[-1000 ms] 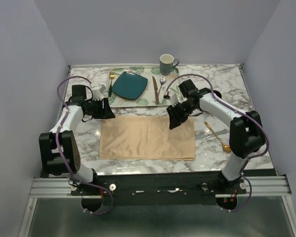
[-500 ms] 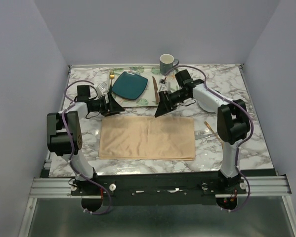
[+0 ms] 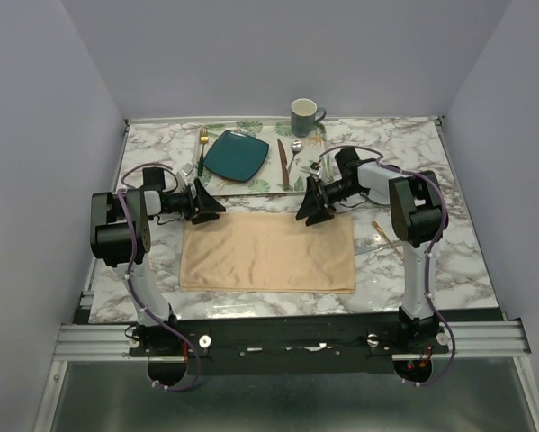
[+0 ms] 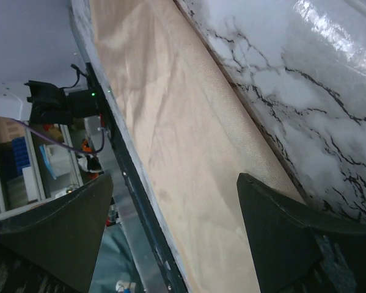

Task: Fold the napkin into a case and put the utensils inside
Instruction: Smooth out the rectangle-folded napkin at the center of the board.

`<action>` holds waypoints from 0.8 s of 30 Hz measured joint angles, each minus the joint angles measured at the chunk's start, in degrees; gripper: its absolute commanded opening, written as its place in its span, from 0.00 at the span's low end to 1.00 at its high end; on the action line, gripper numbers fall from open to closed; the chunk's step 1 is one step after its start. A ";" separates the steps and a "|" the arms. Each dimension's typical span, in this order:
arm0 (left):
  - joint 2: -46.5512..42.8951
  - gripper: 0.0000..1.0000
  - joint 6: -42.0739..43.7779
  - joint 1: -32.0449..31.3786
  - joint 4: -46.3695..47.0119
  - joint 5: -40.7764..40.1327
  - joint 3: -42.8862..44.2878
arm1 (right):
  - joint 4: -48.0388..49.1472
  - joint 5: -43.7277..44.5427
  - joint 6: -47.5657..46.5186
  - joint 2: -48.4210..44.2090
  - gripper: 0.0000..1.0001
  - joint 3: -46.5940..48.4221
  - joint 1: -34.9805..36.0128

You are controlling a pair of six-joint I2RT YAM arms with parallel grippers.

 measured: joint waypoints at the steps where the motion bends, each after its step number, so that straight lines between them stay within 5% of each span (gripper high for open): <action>1: 0.35 0.78 0.11 0.37 -0.09 0.74 0.11 | 0.07 -0.98 0.13 0.28 0.91 -0.50 -0.33; 16: -3.56 0.73 10.69 3.54 -10.05 1.53 0.37 | -2.10 -3.19 -4.07 -0.92 0.91 -2.62 -0.68; 24: -13.73 0.77 2.16 -7.10 -0.37 0.66 -5.03 | 3.65 -4.44 3.96 -8.24 0.95 -4.28 2.10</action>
